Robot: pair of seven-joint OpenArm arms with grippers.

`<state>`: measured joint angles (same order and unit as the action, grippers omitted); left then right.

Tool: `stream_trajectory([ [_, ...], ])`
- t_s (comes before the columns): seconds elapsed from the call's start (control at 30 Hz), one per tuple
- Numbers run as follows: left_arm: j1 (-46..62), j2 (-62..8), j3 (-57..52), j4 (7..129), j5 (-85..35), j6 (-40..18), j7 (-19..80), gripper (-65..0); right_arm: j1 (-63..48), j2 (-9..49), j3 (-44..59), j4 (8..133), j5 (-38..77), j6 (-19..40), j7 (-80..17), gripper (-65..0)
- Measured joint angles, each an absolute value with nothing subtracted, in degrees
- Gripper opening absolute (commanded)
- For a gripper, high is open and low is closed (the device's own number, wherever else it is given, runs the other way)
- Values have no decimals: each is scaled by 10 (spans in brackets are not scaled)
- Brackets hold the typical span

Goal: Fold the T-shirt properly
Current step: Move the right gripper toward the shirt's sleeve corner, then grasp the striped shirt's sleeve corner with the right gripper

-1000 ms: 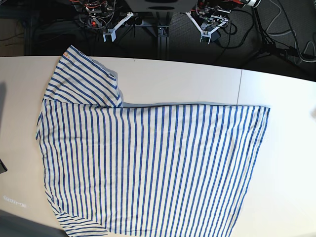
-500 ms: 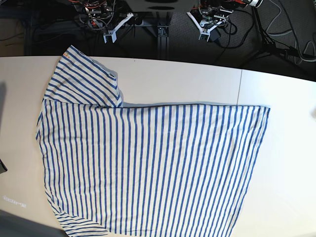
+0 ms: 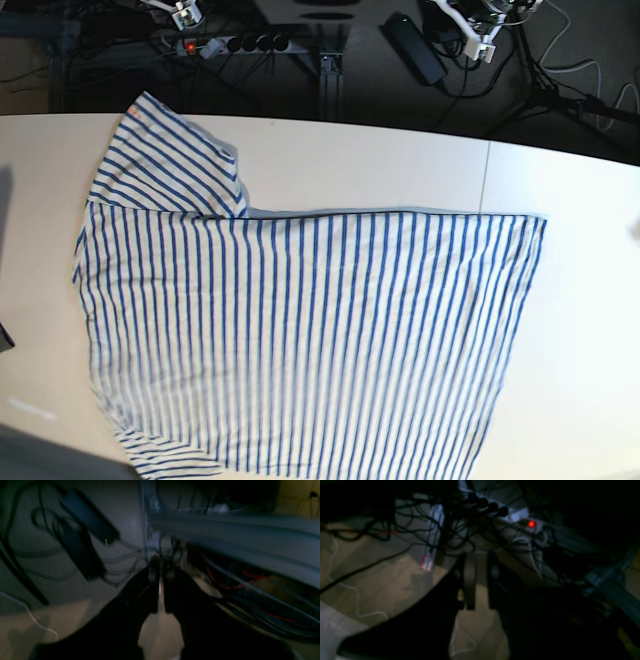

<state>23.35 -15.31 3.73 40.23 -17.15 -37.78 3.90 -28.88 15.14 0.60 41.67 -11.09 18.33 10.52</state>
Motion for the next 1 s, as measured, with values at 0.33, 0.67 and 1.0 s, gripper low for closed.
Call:
stream_trajectory([
  [0.33, 409, -201, -52, 752, -252, -390, 107, -487, -493, 277, 22, 764, 30, 187, 106, -578],
  [0.67, 546, -218, -144, 1045, -259, -391, 116, -330, -592, 313, 182, 1010, 256, 189, 46, -397],
  [1.0, 584, -218, -182, 1117, -273, -391, 125, -321, -513, 311, 284, 1046, 441, 188, -126, -302],
])
